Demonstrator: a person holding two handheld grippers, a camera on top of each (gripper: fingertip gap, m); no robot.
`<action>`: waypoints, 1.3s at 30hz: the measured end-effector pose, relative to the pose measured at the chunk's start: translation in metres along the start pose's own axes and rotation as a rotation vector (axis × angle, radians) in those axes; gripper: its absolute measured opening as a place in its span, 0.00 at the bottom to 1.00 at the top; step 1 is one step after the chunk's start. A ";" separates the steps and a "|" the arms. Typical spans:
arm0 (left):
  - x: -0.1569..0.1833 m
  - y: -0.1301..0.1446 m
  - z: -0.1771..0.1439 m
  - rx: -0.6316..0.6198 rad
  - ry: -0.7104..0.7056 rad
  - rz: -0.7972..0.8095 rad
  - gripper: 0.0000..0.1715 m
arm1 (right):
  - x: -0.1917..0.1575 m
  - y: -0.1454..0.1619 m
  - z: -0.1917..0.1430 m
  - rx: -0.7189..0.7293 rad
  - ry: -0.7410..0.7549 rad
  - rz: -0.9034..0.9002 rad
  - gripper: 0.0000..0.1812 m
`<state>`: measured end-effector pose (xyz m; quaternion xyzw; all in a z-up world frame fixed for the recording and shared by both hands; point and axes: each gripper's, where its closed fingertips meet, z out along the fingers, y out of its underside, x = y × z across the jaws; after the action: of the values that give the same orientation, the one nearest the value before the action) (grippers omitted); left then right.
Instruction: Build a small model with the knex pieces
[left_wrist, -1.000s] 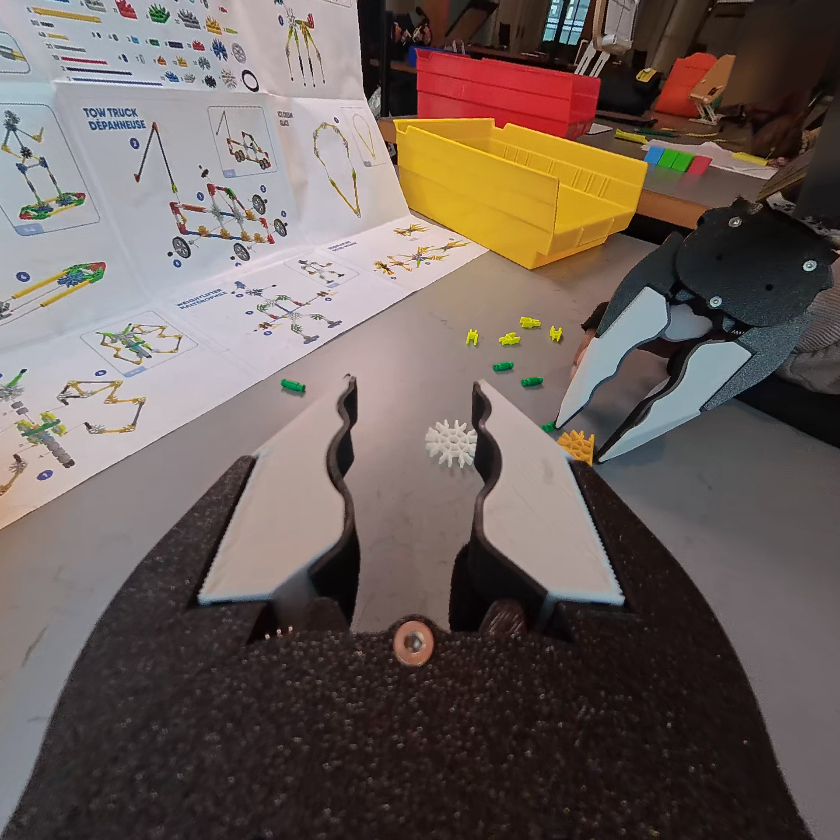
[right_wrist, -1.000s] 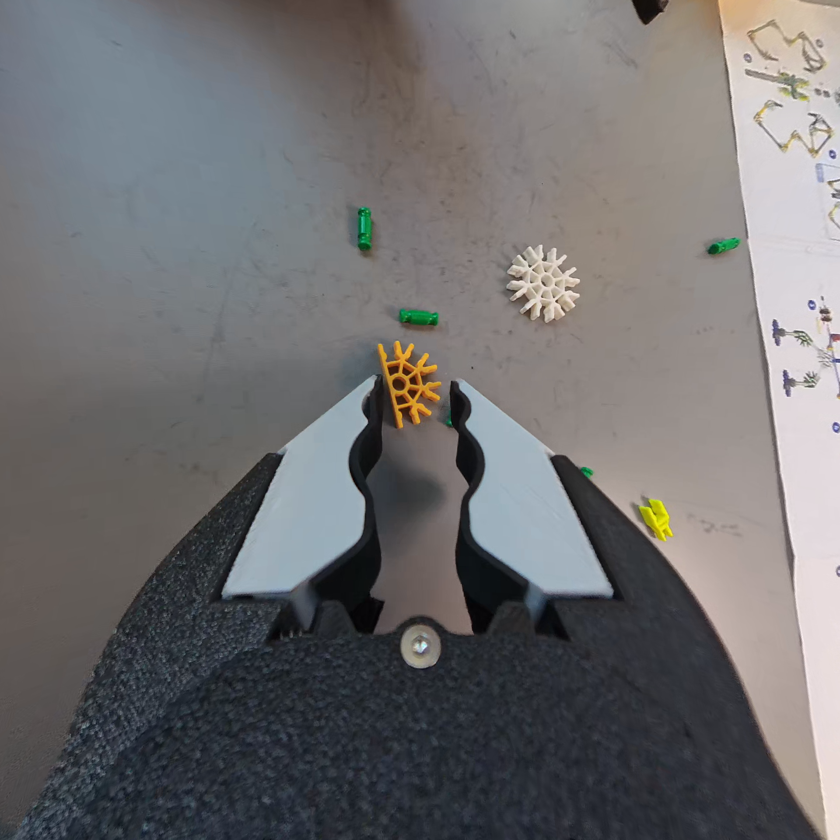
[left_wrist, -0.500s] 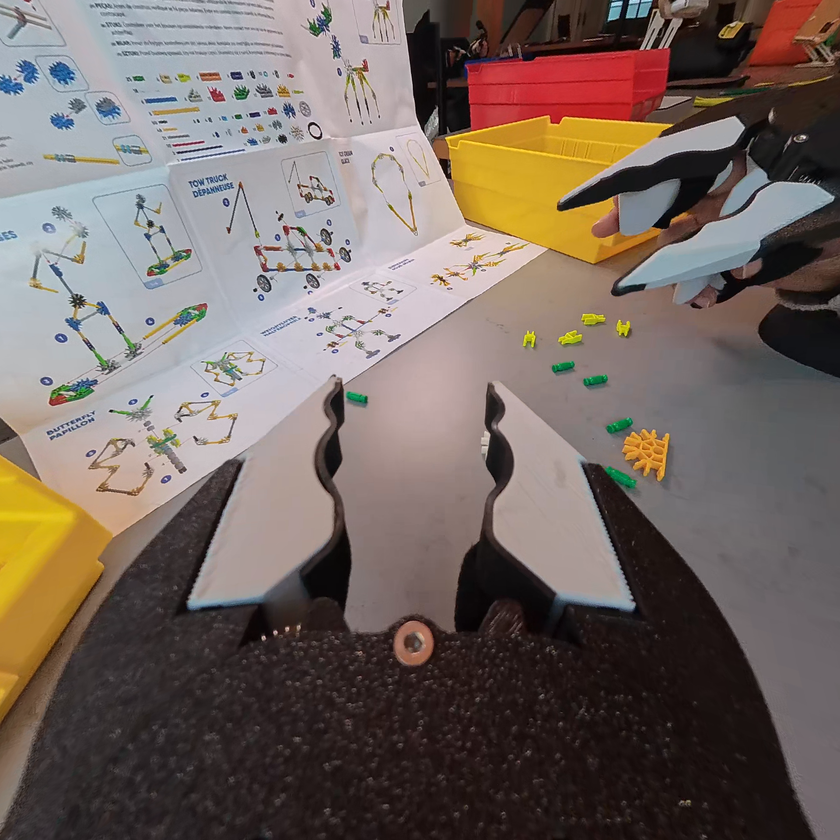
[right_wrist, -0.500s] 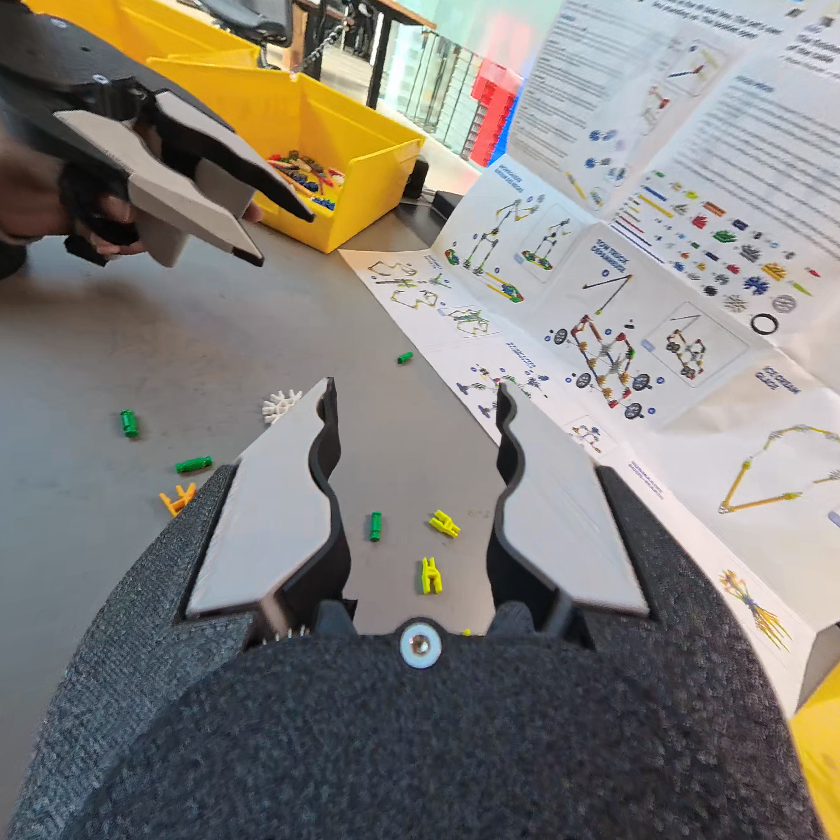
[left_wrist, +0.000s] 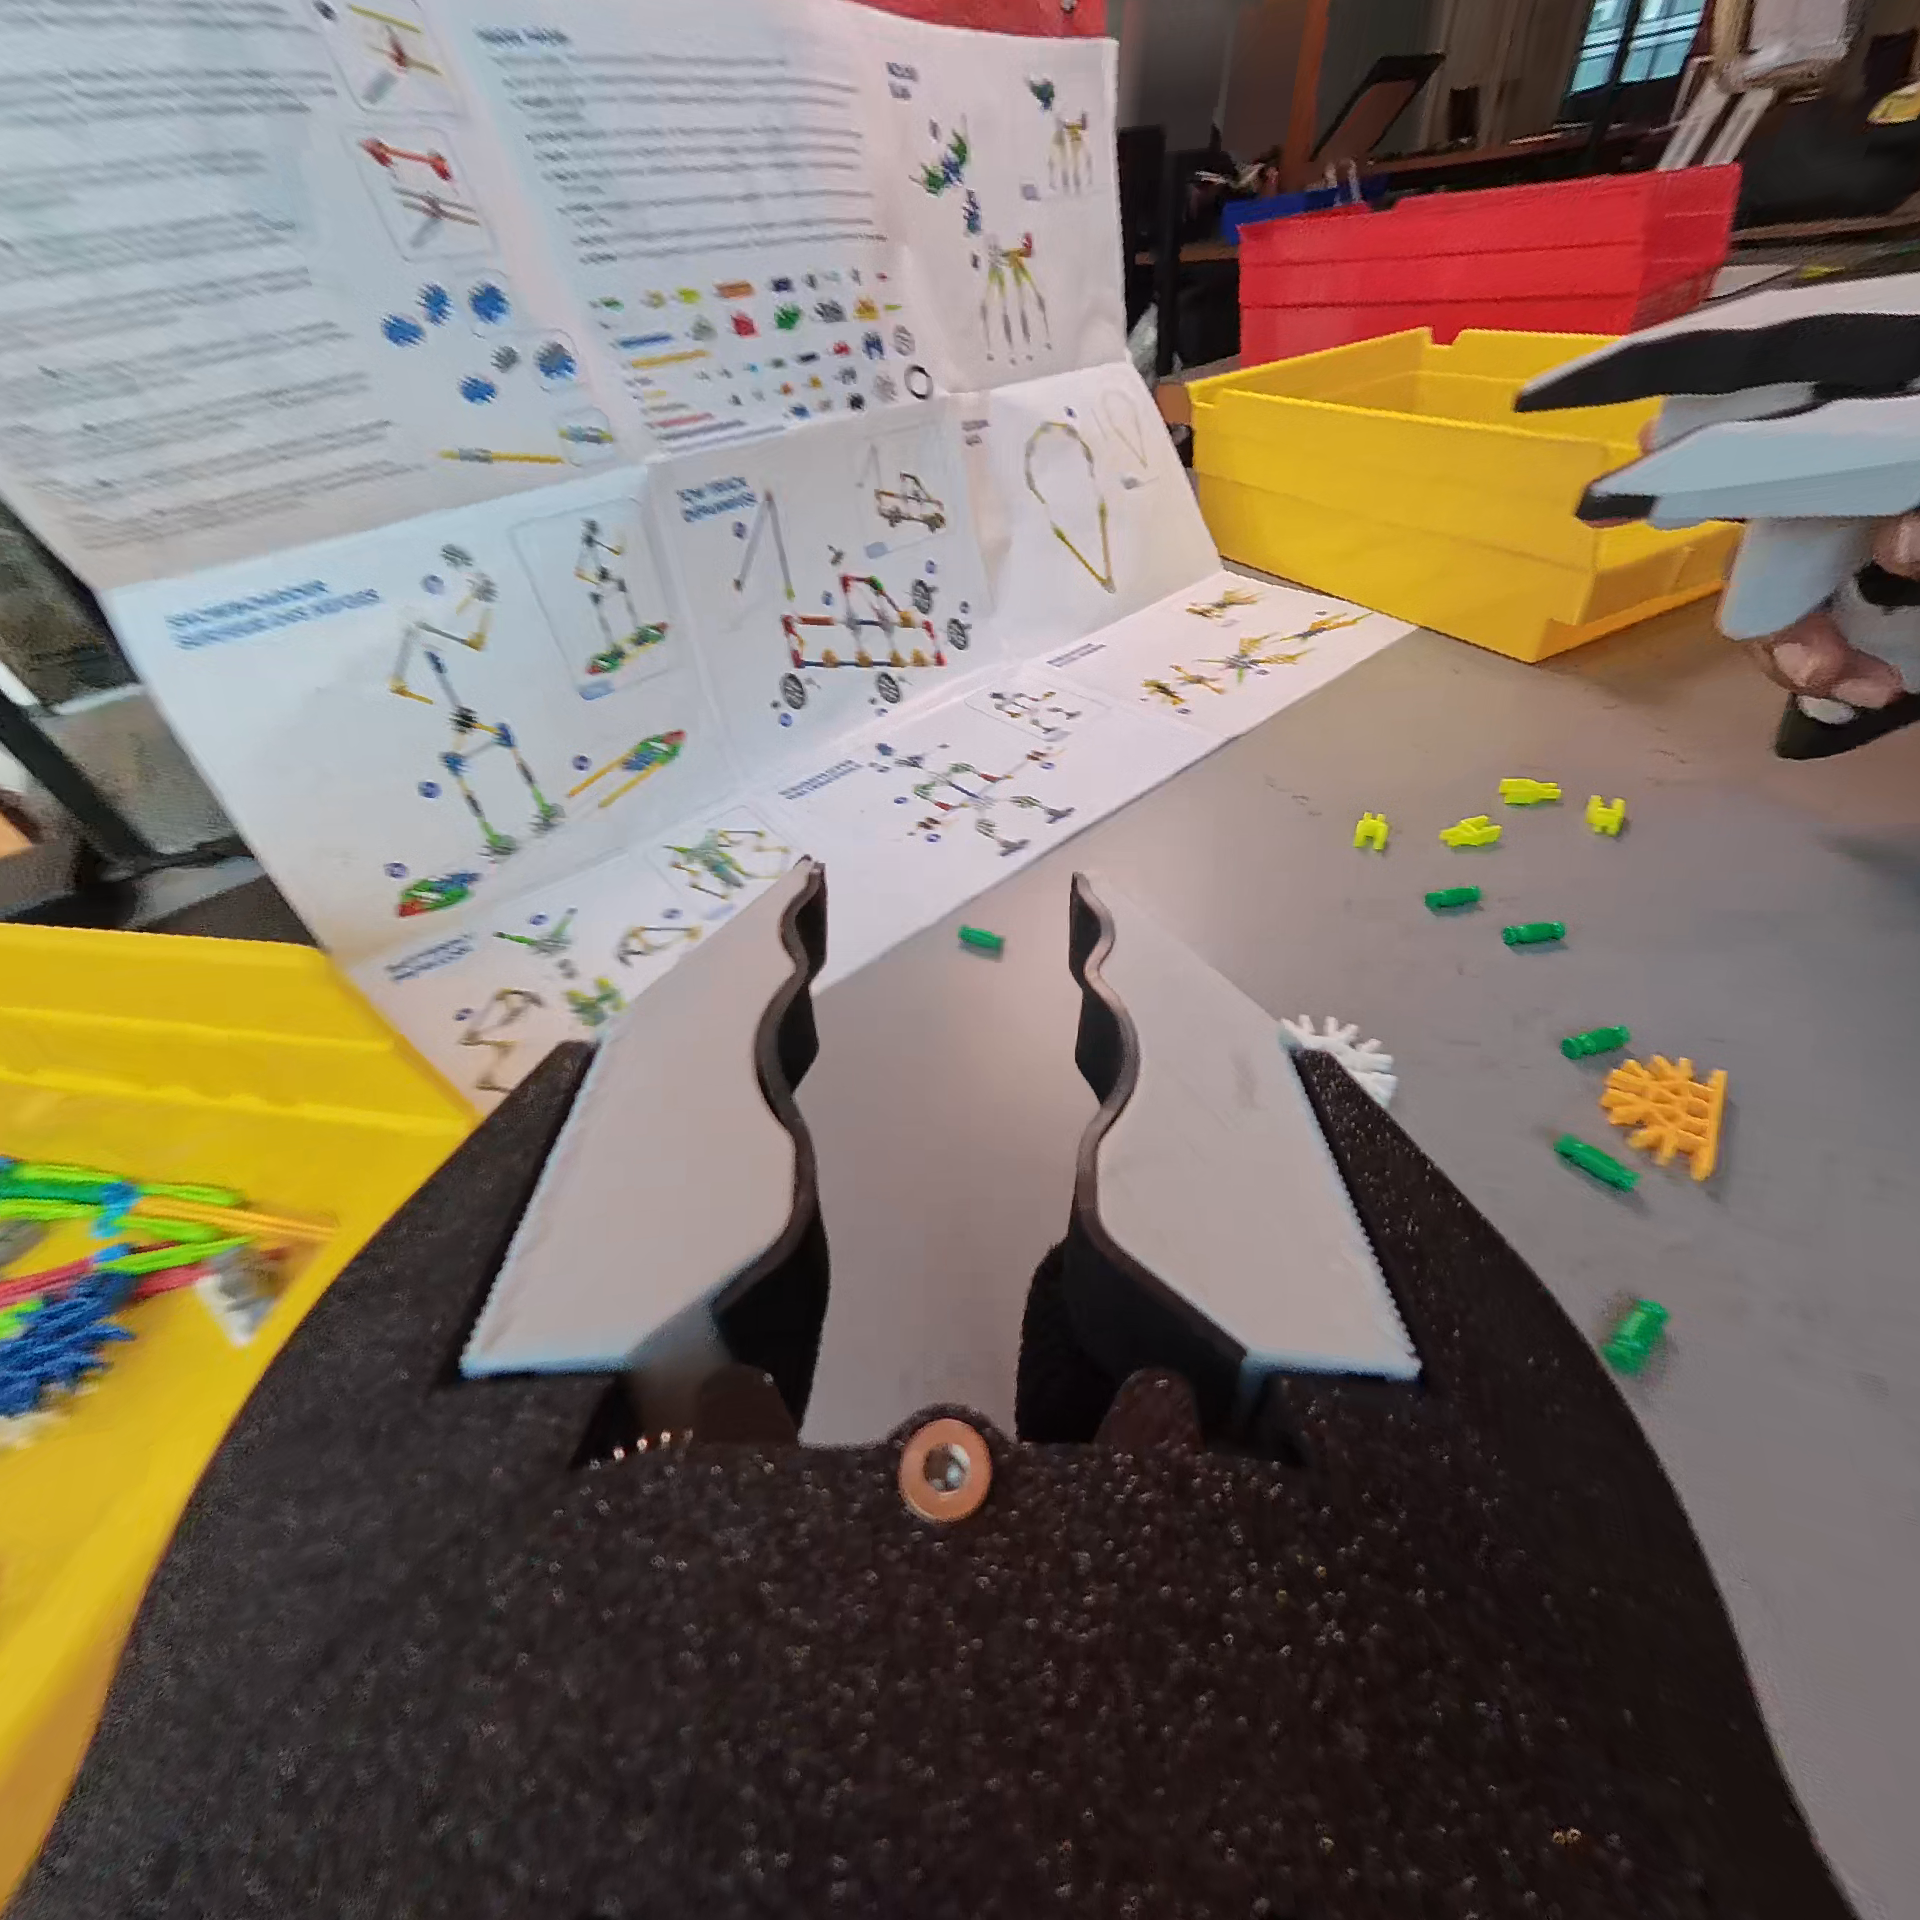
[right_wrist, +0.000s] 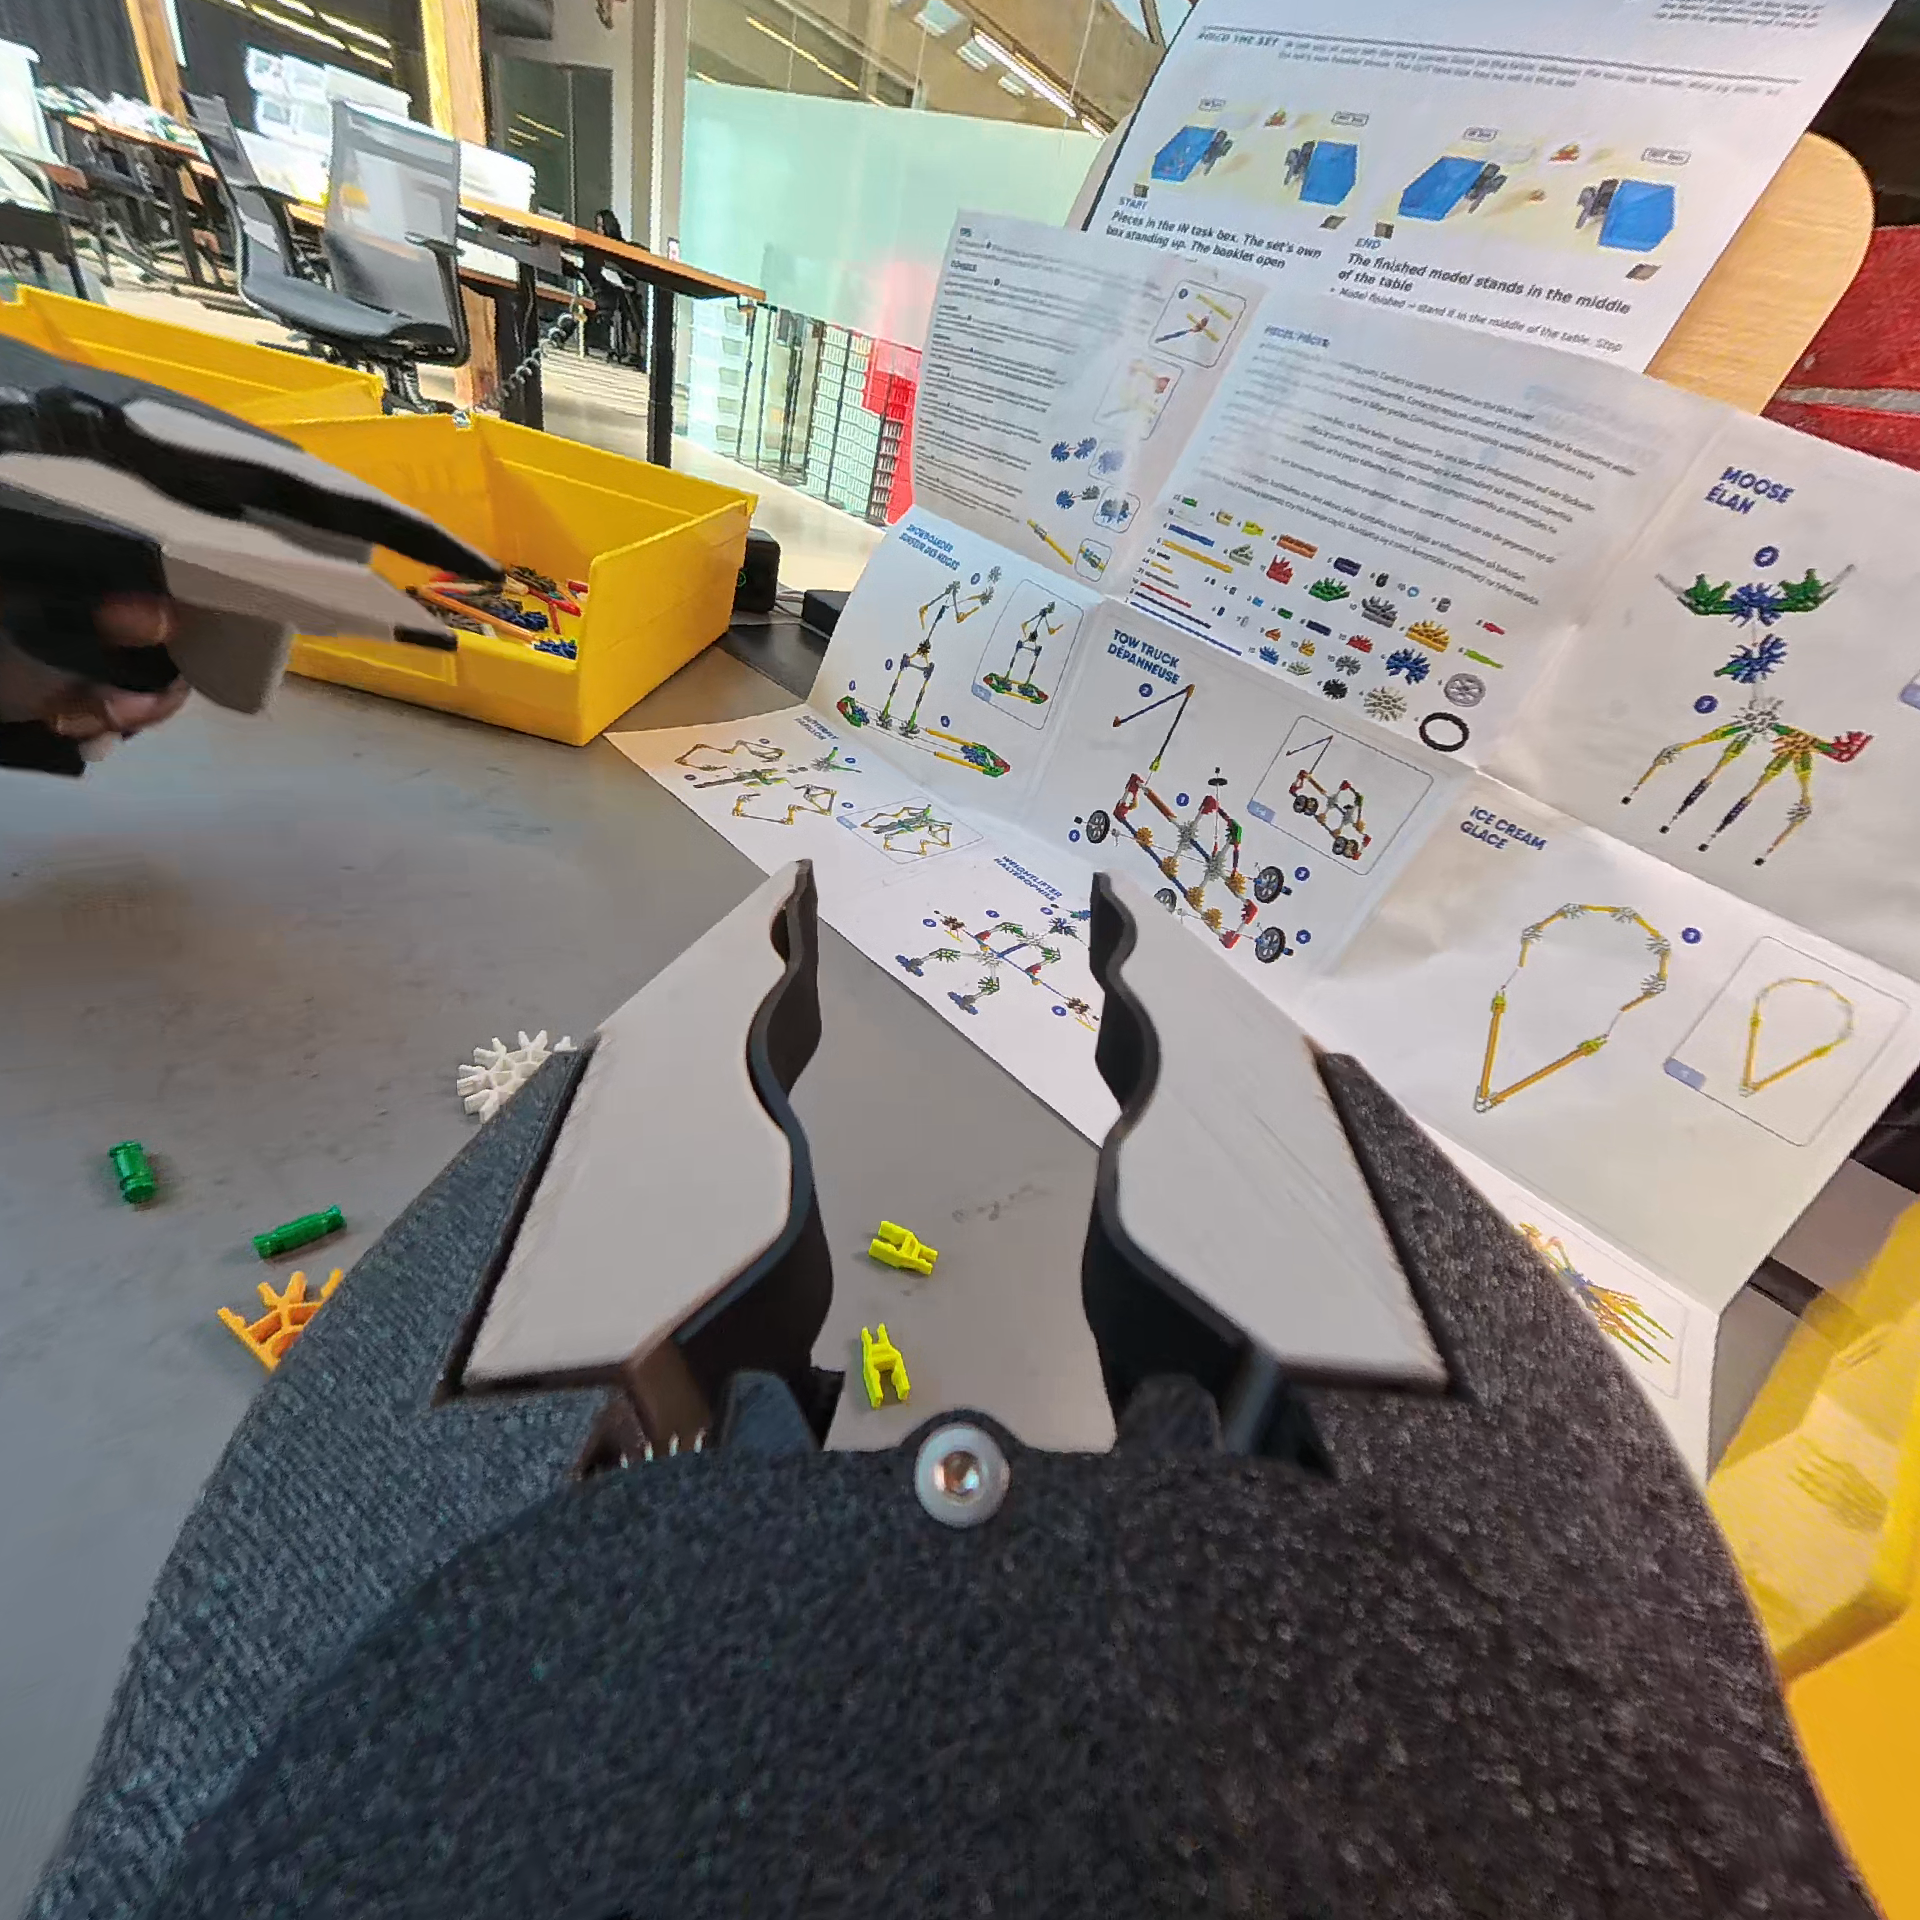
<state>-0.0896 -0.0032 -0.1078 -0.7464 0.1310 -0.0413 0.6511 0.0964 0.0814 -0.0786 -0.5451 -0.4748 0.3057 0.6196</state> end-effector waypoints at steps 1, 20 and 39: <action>-0.019 -0.009 -0.007 0.016 -0.061 0.031 0.26 | -0.001 0.002 0.001 -0.008 -0.006 -0.012 0.28; -0.373 0.118 -0.261 -0.982 -0.494 -0.388 0.23 | -0.019 0.015 0.007 -0.070 -0.081 -0.105 0.27; -0.380 0.193 -0.260 -1.154 -0.456 -0.456 0.19 | -0.033 0.049 0.024 -0.181 -0.147 -0.095 0.26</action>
<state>-0.5428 -0.1808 -0.2176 -0.9747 -0.1703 0.0577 0.1328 0.0691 0.0723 -0.1354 -0.5519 -0.5700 0.2709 0.5450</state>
